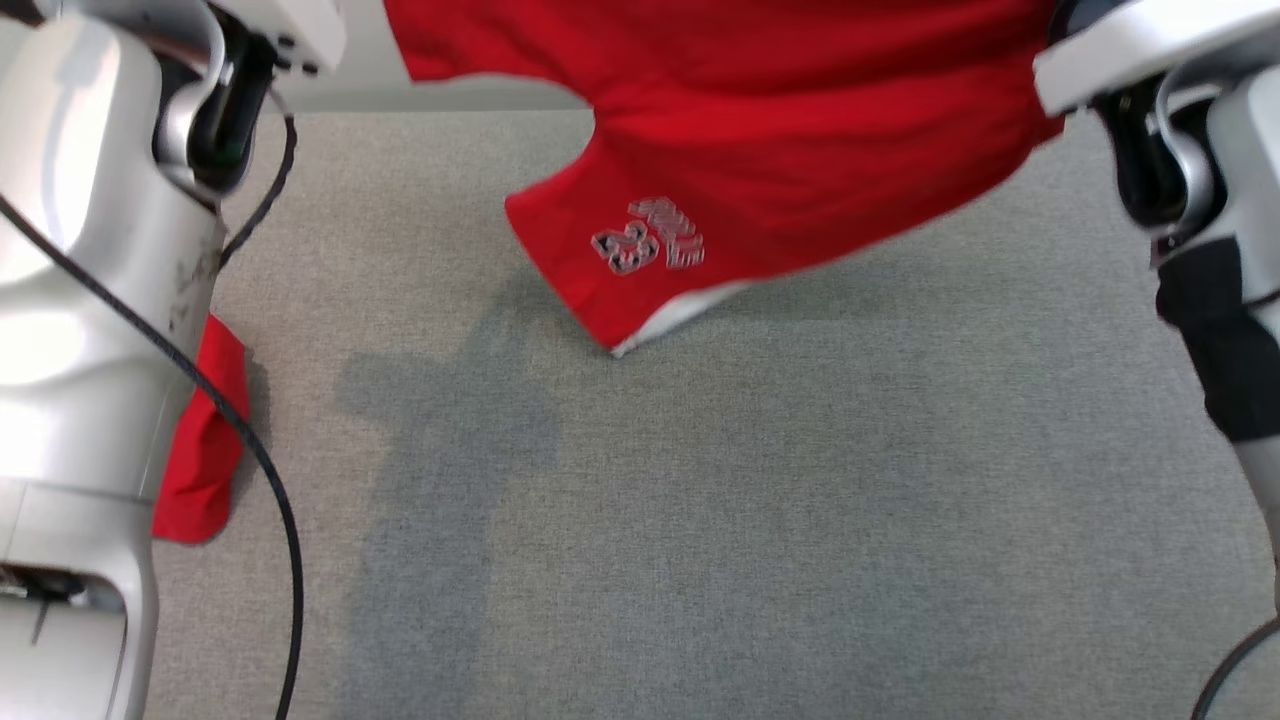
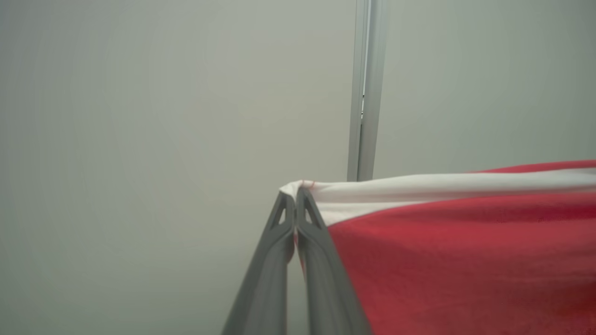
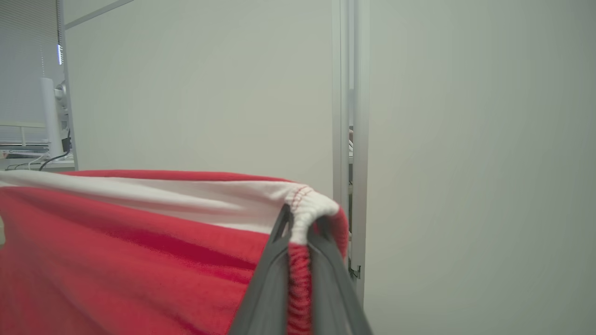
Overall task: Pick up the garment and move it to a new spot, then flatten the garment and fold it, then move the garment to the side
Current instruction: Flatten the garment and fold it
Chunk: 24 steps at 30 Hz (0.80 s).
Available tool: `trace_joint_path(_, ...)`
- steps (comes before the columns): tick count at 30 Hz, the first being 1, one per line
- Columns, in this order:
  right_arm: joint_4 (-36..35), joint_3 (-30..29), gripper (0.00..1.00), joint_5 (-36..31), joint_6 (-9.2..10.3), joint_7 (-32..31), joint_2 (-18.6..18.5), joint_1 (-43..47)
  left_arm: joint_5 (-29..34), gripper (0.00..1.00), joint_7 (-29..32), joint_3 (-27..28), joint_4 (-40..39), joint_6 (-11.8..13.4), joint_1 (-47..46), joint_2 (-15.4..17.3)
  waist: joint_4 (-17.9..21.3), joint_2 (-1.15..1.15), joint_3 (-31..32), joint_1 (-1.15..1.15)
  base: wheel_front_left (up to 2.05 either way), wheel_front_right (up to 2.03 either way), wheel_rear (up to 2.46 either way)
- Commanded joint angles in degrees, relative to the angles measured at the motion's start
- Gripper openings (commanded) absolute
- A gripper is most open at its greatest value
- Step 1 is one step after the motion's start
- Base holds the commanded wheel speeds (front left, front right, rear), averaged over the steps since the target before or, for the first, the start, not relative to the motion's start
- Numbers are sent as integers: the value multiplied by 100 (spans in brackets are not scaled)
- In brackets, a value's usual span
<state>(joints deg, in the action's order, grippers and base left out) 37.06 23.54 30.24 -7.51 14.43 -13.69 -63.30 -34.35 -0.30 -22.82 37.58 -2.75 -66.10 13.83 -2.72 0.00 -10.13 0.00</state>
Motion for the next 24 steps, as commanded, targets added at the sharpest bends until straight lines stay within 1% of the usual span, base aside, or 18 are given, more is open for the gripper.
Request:
trace_joint_path(1, 430, -85, 0, 27, 4, 71, 12, -334, -1, 0, -161, 36, 467, -51, -347, -76, -64, 0, -94, 0, 0, 0, 0)
trace_joint_path(3, 815, -214, 0, 32, 4, 80, 84, -630, 19, 0, -312, 12, 948, -94, -665, -199, -112, 0, -171, 0, 0, 0, 0)
trace_joint_path(8, 1299, -428, 0, -271, 11, 80, 288, -1152, 68, 0, -811, -22, 1849, -237, -1334, -374, -147, 0, -518, 0, 0, 0, 0)
trace_joint_path(12, 1641, -388, 0, -454, 11, 79, 411, -1279, 15, 0, -964, -152, 2411, -383, -1487, -521, -129, 0, -835, 0, 0, 0, 0)
trace_joint_path(15, 1835, -253, 0, -446, 9, 78, 497, -1128, -164, 0, -940, -159, 2784, -443, -1330, -636, -103, 0, -1033, 0, 0, 0, 0)
trace_joint_path(19, 1786, -93, 0, -301, 9, 78, 495, -924, -393, 0, -966, -106, 3002, -466, -1150, -740, -83, 0, -1163, 0, 0, 0, 0)
trace_joint_path(24, 1087, 408, 0, -56, 2, 78, 215, -298, -643, 0, -1223, -245, 2893, -471, -532, -845, -73, 0, -1265, 0, 0, 0, 0)
